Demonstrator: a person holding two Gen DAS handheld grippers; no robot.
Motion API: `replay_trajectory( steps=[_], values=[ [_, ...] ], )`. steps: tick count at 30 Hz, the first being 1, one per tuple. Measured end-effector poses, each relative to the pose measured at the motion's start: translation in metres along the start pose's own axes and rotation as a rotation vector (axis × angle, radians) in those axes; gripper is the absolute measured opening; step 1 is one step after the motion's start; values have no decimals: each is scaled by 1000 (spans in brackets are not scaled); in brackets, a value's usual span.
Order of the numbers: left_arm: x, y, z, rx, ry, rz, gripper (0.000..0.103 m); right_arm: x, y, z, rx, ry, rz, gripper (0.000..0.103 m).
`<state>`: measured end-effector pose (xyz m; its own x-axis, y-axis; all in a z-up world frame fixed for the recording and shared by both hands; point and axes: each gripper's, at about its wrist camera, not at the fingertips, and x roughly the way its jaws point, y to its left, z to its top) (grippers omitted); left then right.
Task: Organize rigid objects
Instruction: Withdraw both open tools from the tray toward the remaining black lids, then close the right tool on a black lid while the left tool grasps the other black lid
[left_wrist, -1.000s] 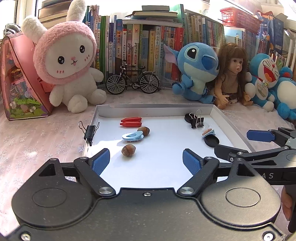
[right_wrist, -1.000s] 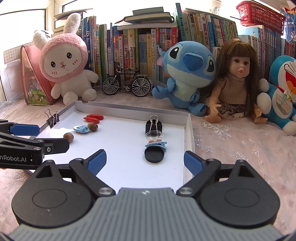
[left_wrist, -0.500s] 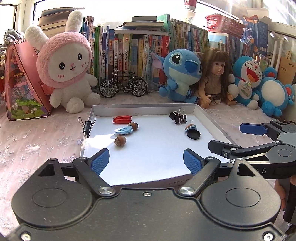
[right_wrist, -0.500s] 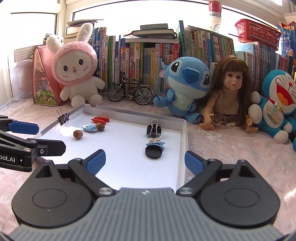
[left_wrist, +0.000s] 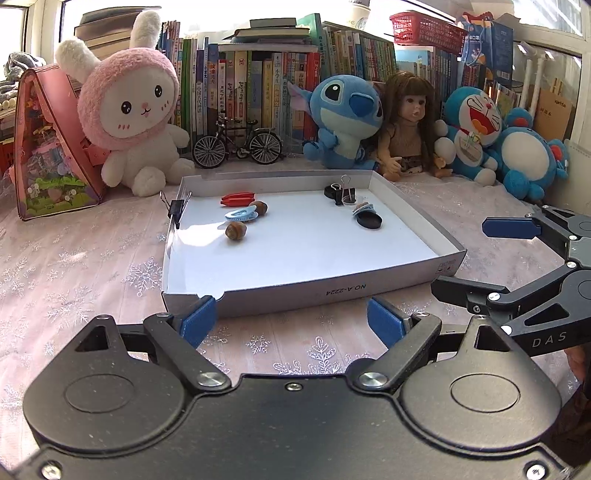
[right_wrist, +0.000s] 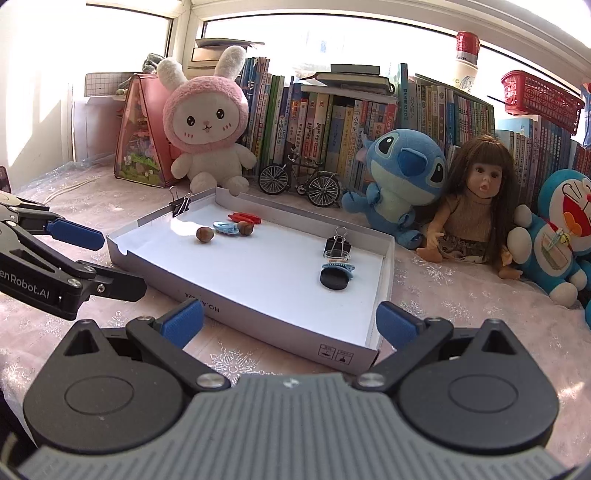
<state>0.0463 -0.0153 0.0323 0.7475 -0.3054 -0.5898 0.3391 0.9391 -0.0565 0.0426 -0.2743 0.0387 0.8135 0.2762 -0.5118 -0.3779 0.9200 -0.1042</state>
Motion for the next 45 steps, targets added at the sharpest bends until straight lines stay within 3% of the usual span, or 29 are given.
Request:
replay_trajectory(
  steps=[11,21,33,45],
  values=[
    [-2,0,-32,20,78,-42,87,-7,23,-28,-56,56,123,96],
    [-3,-8,-38,29,109,-113,63,-3,35,-39,-51,102,187,77],
    [5,-19,-36,34,83,-112,46,-1,42,-39,-54,83,152,67],
    [8,-20,-36,12,63,-75,45,3,38,-41,13,86,98,60]
  ],
)
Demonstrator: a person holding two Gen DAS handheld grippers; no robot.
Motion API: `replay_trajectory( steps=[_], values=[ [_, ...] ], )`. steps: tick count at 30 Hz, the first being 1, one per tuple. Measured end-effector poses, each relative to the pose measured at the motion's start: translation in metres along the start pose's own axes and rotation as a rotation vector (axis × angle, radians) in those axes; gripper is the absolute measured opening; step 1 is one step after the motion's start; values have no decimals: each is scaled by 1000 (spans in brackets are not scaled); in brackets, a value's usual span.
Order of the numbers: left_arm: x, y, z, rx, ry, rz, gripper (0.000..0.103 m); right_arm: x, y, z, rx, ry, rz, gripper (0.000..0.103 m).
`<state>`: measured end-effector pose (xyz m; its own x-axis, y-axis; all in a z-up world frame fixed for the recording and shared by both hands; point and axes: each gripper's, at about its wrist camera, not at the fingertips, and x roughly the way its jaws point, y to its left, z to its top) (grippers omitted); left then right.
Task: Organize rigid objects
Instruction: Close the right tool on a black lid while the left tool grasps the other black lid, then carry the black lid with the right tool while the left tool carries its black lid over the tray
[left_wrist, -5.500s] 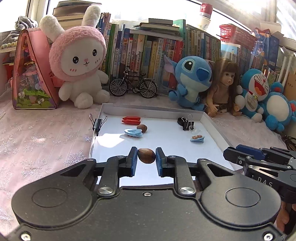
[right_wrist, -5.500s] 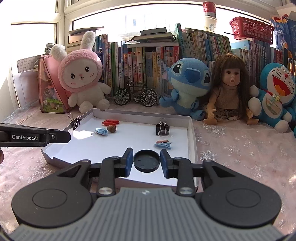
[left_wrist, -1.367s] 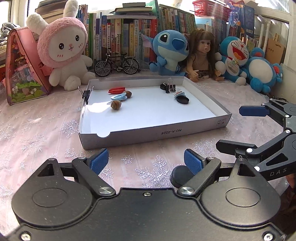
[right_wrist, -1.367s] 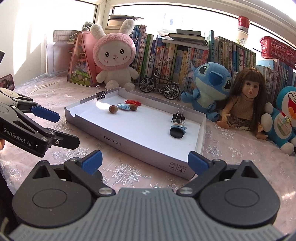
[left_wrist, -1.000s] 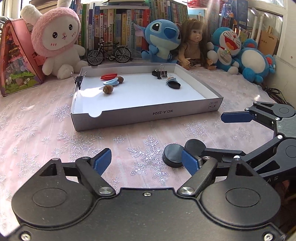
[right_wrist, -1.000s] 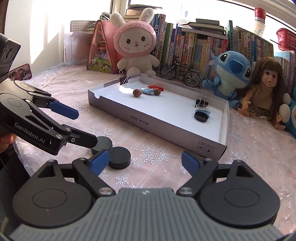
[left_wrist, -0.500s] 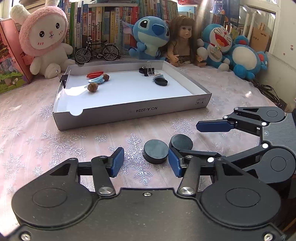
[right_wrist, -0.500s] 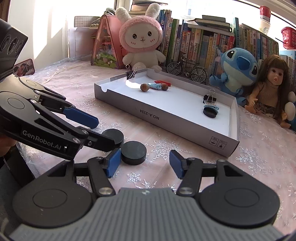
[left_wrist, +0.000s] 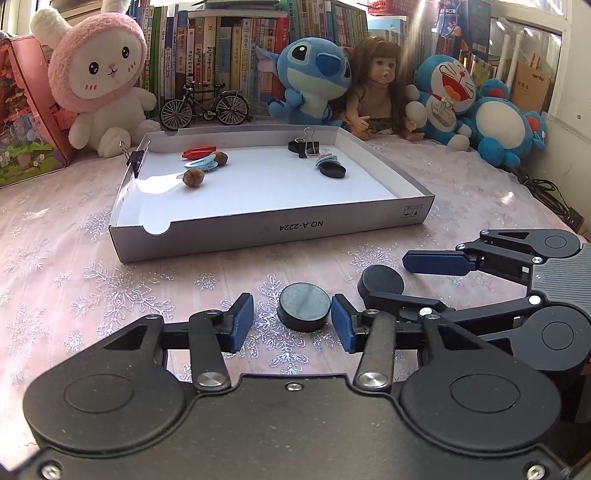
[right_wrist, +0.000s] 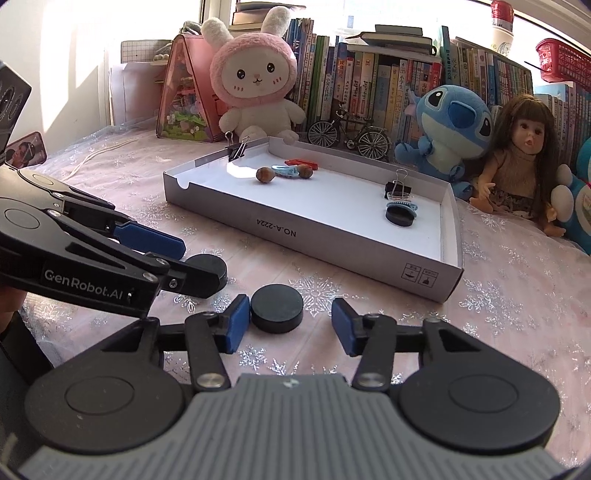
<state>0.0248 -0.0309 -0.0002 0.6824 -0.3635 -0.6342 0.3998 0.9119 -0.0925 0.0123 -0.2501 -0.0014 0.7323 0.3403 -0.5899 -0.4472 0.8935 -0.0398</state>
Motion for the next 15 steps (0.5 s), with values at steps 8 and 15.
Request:
replay_trajectory(
  steps=[8,15],
  values=[
    [1,-5,-7,-61,-47,71,45,0,-3,-5,98,-36,-97,60],
    [4,-15,-11,-49,-59,121,45,0,0,-8,115,-56,-162,60]
  ],
)
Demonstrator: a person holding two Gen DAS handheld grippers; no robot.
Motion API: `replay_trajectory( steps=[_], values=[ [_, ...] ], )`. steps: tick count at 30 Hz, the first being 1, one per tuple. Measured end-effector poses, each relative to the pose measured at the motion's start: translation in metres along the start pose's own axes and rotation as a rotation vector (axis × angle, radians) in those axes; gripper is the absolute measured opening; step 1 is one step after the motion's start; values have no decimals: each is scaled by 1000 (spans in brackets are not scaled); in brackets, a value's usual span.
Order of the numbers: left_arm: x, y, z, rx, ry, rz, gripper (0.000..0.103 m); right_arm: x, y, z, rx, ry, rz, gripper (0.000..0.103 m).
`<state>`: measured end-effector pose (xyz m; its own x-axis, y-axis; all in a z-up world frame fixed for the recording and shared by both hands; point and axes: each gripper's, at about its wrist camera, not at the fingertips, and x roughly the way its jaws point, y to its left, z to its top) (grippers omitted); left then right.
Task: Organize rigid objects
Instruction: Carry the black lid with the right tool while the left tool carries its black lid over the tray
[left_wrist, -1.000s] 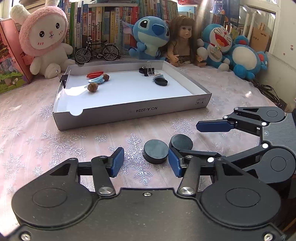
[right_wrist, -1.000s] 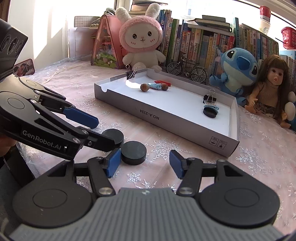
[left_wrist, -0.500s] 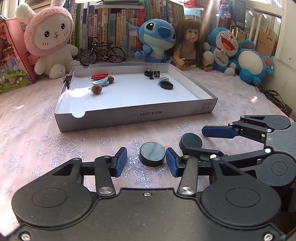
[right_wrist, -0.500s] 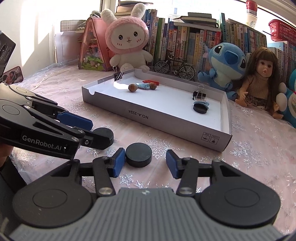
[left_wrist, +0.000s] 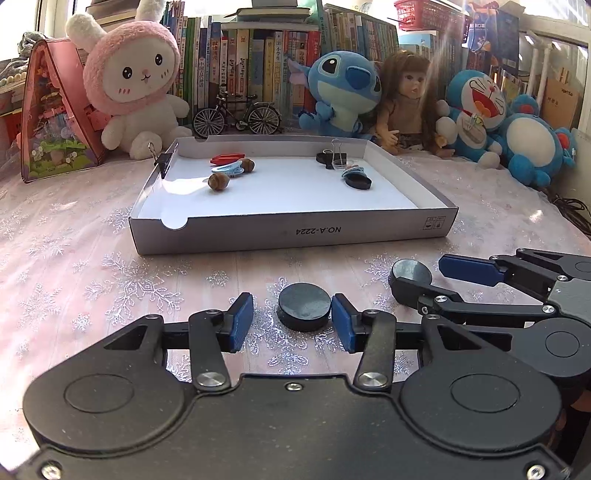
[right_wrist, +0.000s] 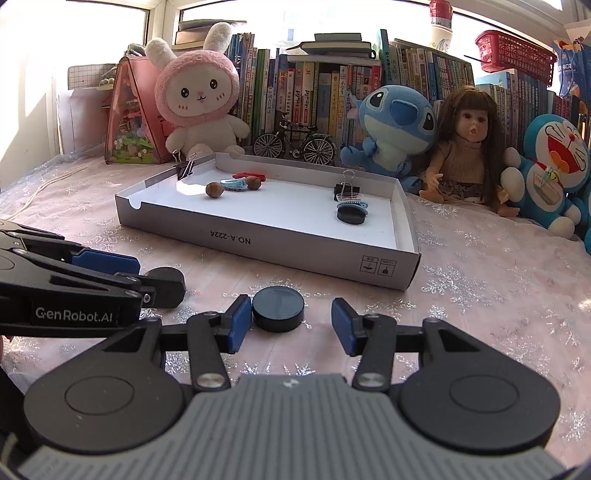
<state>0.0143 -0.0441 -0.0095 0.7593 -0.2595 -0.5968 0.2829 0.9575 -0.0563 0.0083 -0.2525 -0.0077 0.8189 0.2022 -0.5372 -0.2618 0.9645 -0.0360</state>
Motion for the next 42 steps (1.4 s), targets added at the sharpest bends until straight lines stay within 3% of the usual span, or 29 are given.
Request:
replay_trajectory(
  steps=[6,11,20,33,42],
  values=[
    [1,-7,-2,20,-9,25,44,2,-5,-1,42,7,-14,60],
    [2,-7,1,12,-6,12,31,2,-2,-1,36,7,-14,59],
    [2,-7,5,11,-7,19,30,4,1,2,34,22,-12,38],
    [-12,3,37,-7,-67,16,30,-6,-5,18,54,-6,-15,38],
    [-12,19,55,-81,-36,-36,30,-10,-12,36,75,-47,-22,38]
  ],
)
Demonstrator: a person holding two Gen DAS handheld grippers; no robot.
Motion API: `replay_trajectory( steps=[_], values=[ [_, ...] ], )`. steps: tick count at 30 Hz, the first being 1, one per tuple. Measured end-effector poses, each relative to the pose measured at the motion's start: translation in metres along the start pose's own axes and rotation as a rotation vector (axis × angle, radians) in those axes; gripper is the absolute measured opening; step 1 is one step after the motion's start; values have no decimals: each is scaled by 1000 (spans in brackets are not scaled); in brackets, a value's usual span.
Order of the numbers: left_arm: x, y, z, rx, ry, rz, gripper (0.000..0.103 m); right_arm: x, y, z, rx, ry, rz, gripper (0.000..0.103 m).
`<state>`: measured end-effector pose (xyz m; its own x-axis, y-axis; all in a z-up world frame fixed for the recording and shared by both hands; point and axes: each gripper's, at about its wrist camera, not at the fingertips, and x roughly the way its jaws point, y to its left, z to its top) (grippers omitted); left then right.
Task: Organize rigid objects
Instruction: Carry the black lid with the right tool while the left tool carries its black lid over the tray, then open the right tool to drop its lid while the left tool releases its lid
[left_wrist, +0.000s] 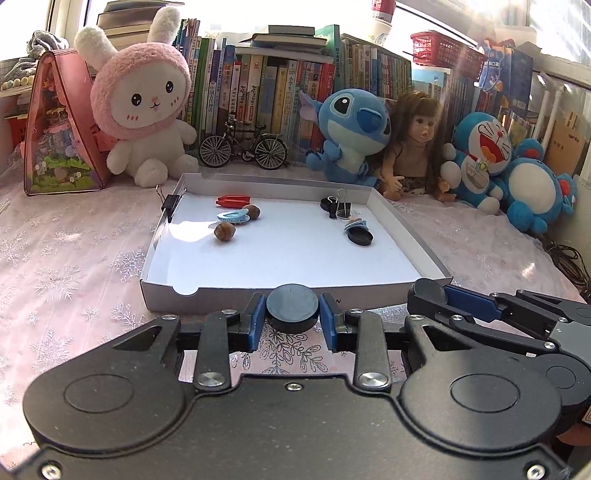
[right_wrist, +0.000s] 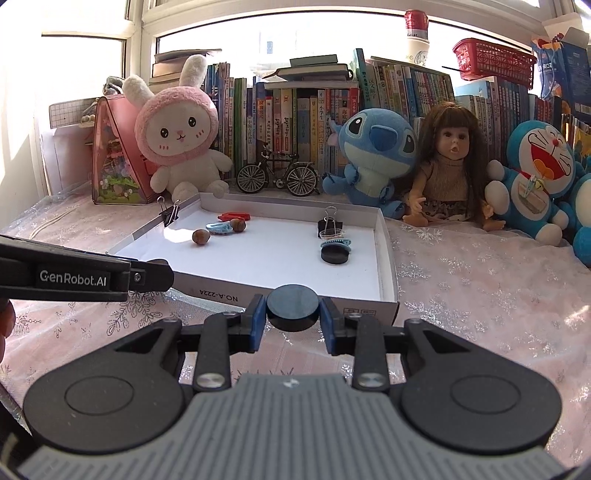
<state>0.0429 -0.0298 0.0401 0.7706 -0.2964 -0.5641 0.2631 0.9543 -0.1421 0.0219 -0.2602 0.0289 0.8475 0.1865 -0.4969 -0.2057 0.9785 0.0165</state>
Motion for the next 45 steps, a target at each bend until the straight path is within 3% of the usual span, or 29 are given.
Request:
replay_trajectory(
  steps=[5,12,19,23,30,41,42,45],
  values=[
    [-1,4,-4,-6,7,-13,30,2,-3,1,15,3,-3,38],
    [-1,13,-18,9,35,26,30,4,-2,-2,7,16,-8,38],
    [-3,18,10,2,-36,44,30,10,-4,11,3,6,-28,38],
    [30,22,31,-1,-34,114,30,34,-13,24,41,34,-56,38],
    [93,34,45,-35,41,178,30,91,-24,39,92,98,-113,38],
    [123,37,40,-33,74,213,31,131,-27,35,96,171,-148,38],
    [123,37,40,-34,73,214,31,131,-26,35,90,167,-153,40],
    [119,37,41,-47,75,202,46,129,-25,36,93,157,-149,56]
  ],
)
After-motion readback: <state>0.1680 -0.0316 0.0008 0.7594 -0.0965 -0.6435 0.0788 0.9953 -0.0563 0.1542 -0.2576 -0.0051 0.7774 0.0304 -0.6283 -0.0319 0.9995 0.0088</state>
